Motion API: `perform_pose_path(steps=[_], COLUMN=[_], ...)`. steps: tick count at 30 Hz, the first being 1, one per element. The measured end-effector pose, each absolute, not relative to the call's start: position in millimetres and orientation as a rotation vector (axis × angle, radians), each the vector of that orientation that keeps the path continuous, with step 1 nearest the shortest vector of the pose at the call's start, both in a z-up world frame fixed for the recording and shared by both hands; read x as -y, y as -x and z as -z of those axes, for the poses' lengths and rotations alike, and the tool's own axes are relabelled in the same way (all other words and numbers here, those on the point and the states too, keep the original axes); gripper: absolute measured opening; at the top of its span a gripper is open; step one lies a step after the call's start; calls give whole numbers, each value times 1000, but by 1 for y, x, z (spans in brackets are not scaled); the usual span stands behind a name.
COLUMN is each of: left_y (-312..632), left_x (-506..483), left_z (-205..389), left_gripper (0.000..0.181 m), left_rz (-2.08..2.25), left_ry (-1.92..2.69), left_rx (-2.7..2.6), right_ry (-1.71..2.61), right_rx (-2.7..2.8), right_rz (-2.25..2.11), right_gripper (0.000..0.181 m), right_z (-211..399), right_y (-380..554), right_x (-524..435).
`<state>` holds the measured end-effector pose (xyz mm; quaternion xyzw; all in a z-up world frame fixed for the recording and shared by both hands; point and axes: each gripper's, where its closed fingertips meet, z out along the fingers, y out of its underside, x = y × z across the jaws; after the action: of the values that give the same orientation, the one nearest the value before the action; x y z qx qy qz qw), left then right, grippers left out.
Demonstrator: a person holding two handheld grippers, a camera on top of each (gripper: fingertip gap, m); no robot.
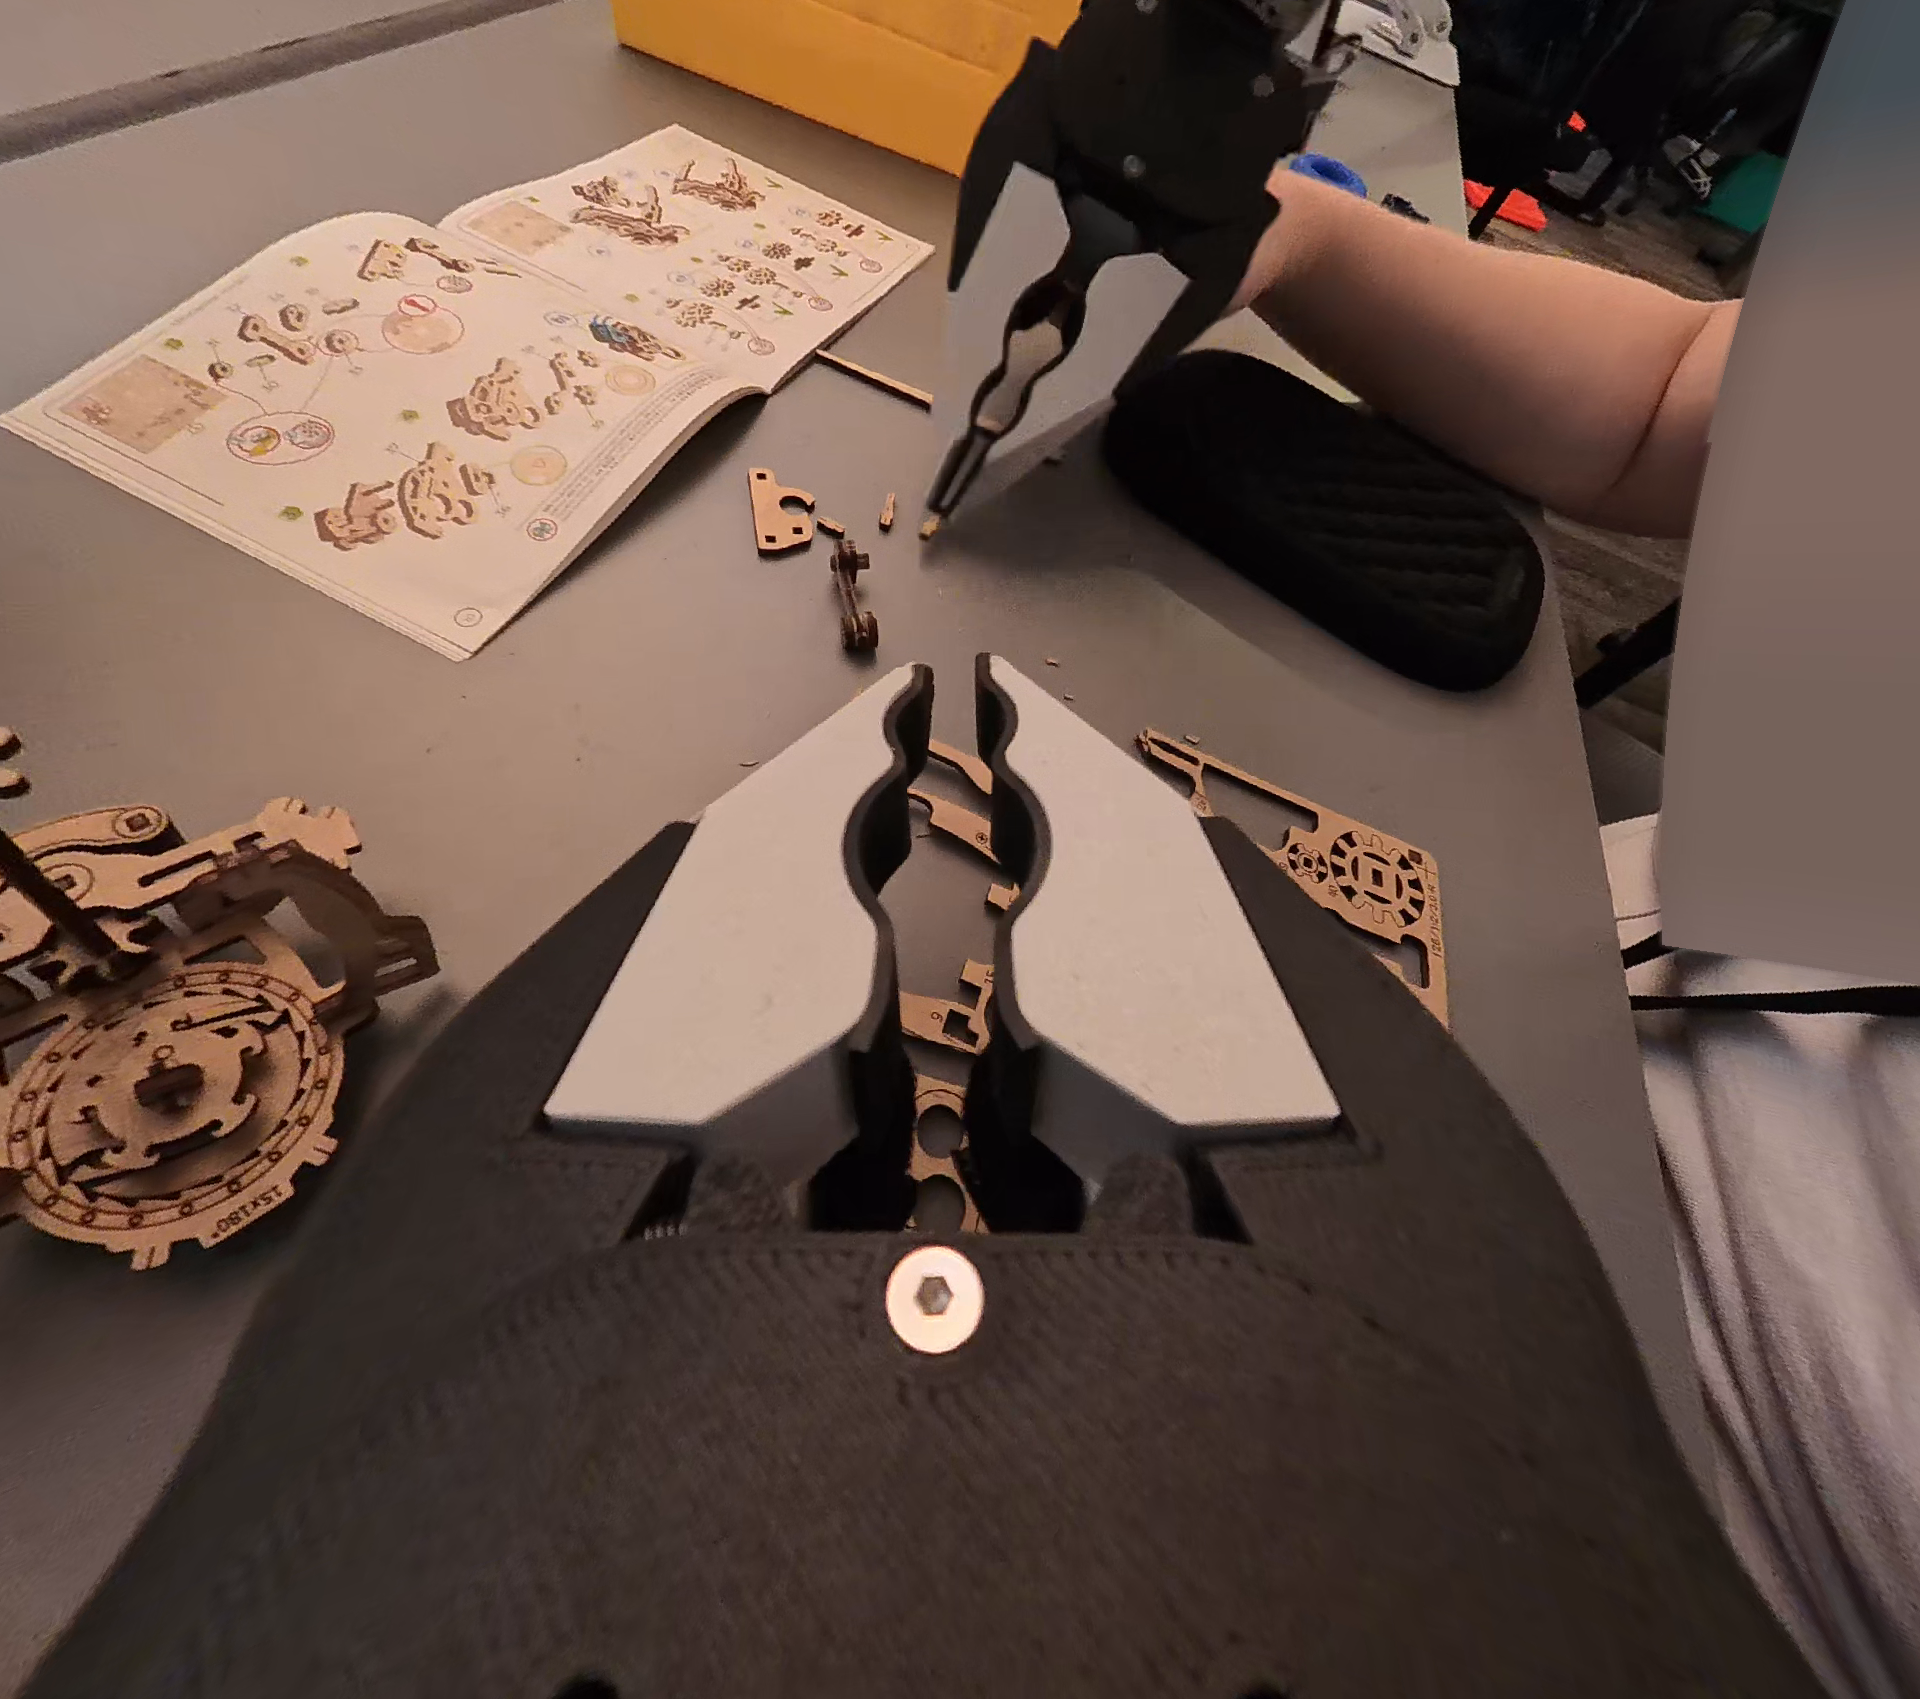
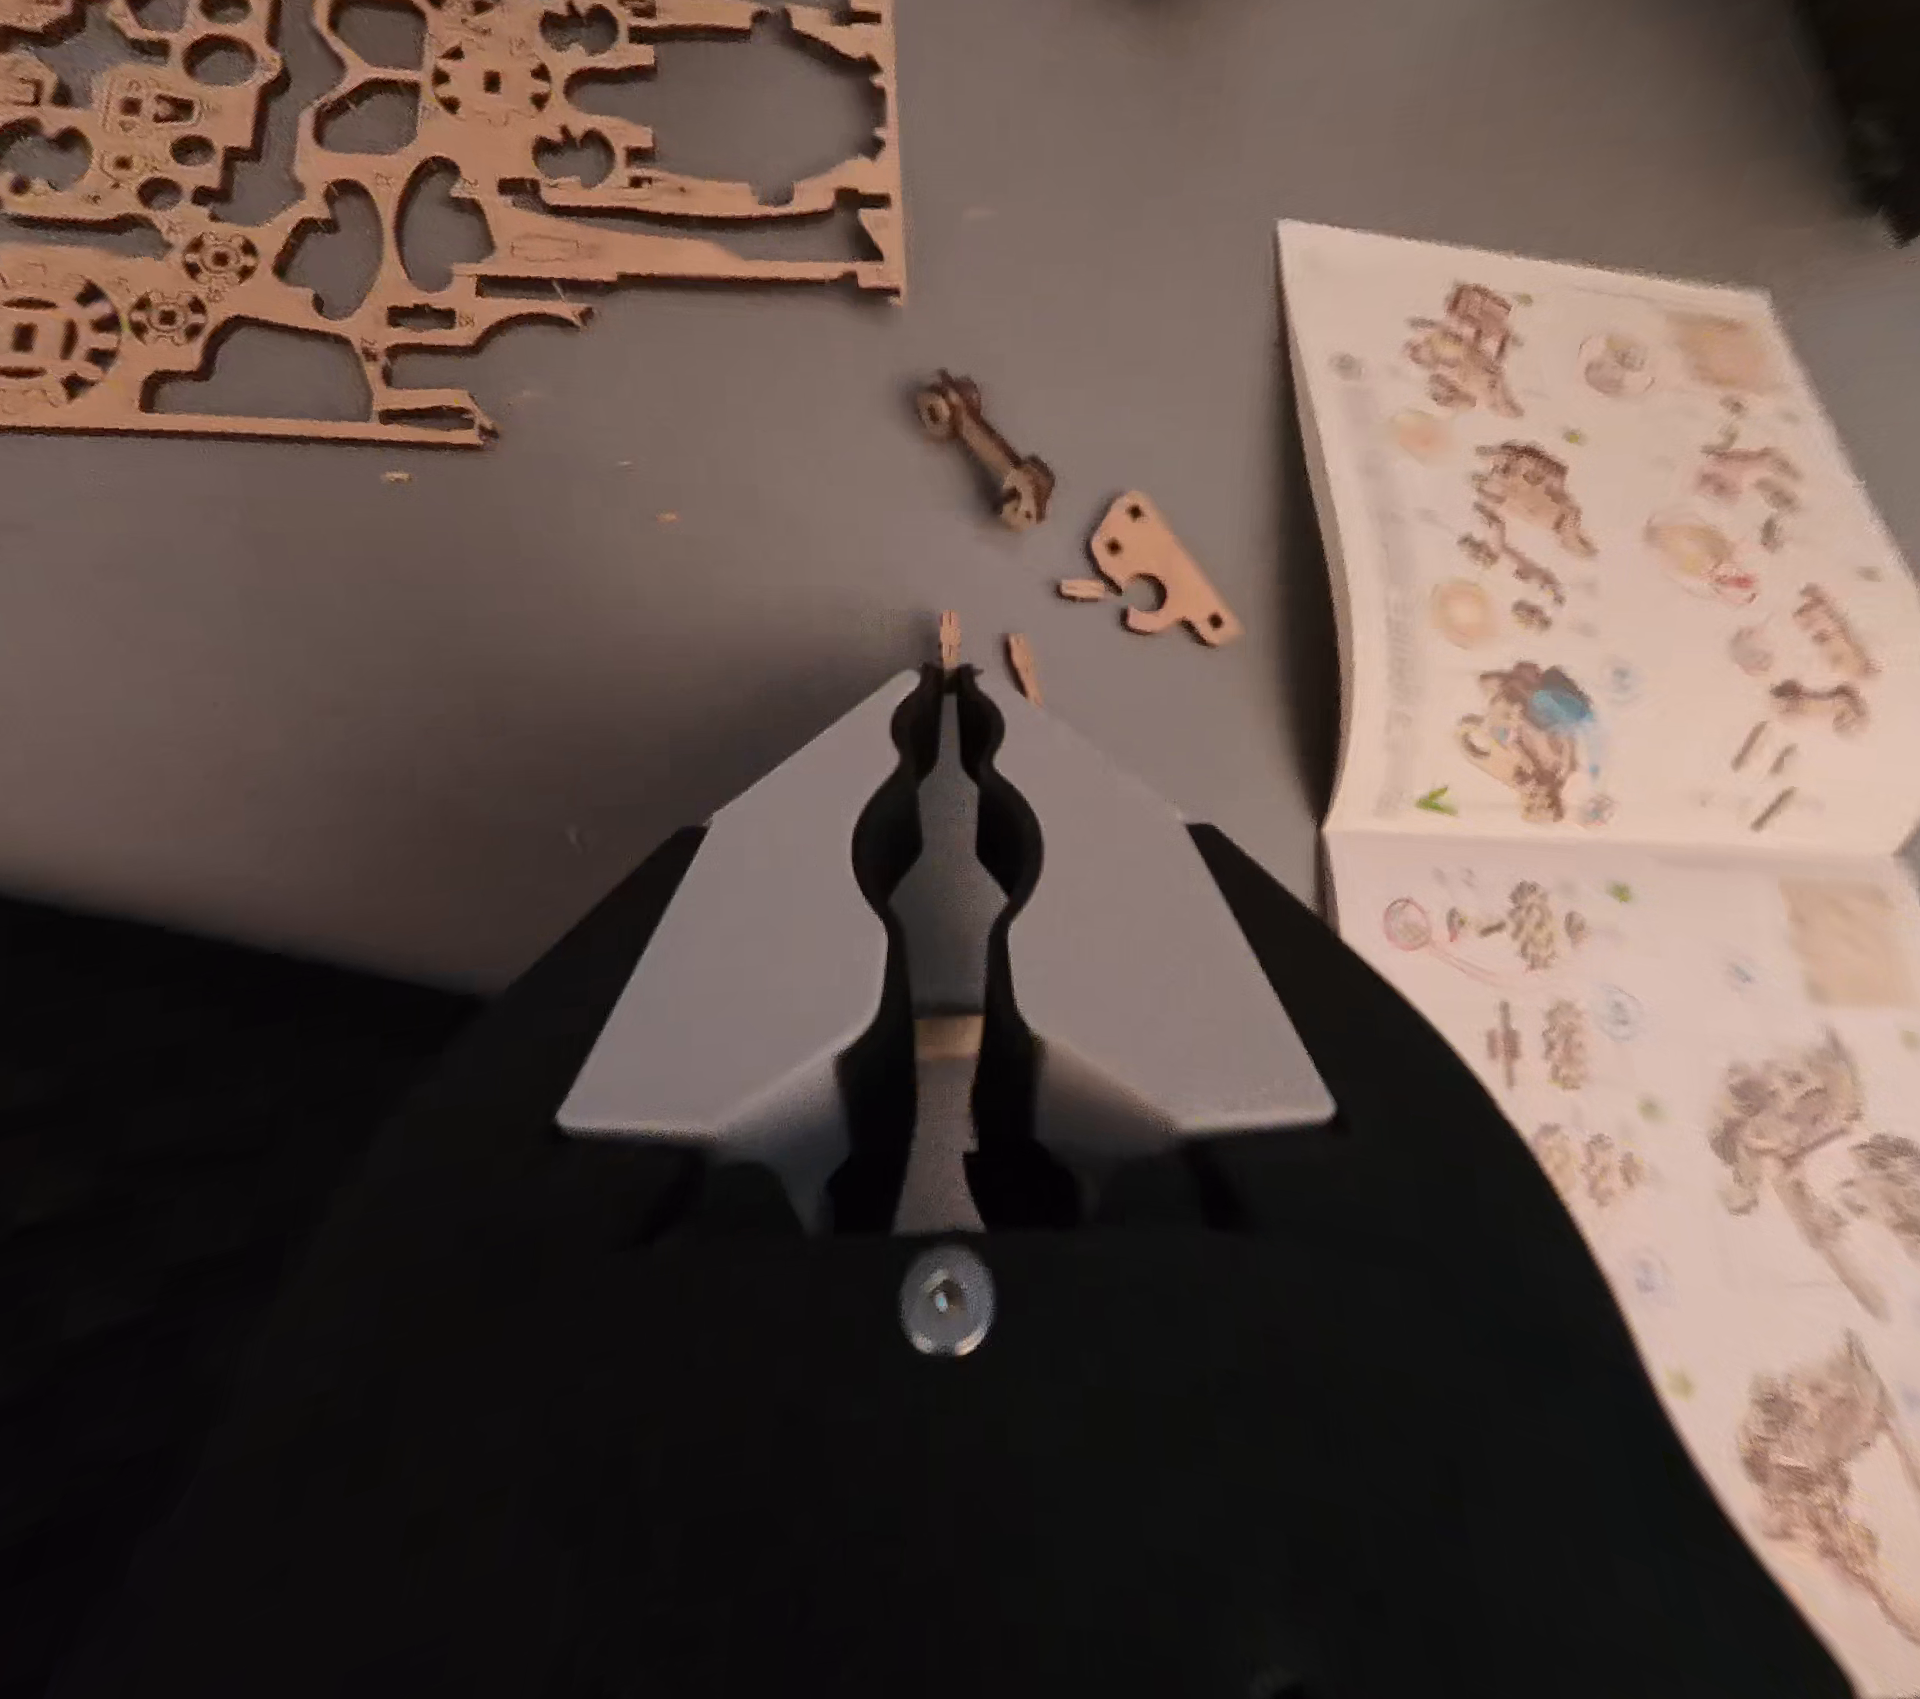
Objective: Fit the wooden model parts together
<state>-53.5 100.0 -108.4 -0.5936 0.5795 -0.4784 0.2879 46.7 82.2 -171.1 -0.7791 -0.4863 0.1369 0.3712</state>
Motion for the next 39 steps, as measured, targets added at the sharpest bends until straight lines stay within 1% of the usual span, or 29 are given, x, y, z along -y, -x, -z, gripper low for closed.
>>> perform_pose_path(steps=[3, 4, 5, 6, 10, 13, 15, 19, 22, 25, 27, 30, 34, 37, 39], left_y=[53, 53, 53, 53, 53, 53, 53, 53, 52, 52, 52, 52, 52, 51, 51], left_x=[-100, -99, -99, -99, -98, -97, -96, -97, -97, -99, -99, -99, -98, -97, -97], left_z=[110, 110, 111, 110, 110, 109, 110, 110, 110, 110, 110, 109, 110, 110, 110], left_gripper=[6, 6, 6, 6, 5, 5, 5, 5, 5, 5, 5, 5, 5, 5, 5], left_rz=[1274, 1273, 1273, 1272, 1274, 1282, 1281, 1265, 1267, 1271, 1280, 1286, 1291, 1292, 1289], left_ry=[1589, 1591, 1592, 1591, 1586, 1586, 1588, 1585, 1584, 1594, 1596, 1596, 1599, 1597, 1594], left_rx=[-1552, -1556, -1558, -1559, -1560, -1558, -1561, -1561, -1557, -1548, -1539, -1534, -1537, -1540, -1540], right_ry=[2022, 2012, 2010, 2006, 1938, 1817, 1737, 1725, 1752, 1743, 1703, 1612, 1526, 1535, 1569], right_rx=[1222, 1224, 1215, 1202, 1130, 960, 810, 505, 360, 208, 126, 121, 213, 272, 298], right_rz=[-424, -437, -430, -417, -398, -309, -182, 271, 292, 153, 165, 233, 299, 319, 305], right_gripper=[1, 5, 17, 23, 22, 21, 21, 22, 24, 41, 51, 54, 67, 86, 89], right_z=[176, 174, 172, 169, 152, 123, 99, 70, 67, 64, 58, 45, 33, 37, 45], right_y=[-49, -49, -50, -52, -64, -83, -107, -190, -218, -228, -242, -252, -240, -227, -220], right_x=[-81, -79, -80, -82, -89, -107, -121, -134, -132, -132, -130, -124, -123, -128, -132])
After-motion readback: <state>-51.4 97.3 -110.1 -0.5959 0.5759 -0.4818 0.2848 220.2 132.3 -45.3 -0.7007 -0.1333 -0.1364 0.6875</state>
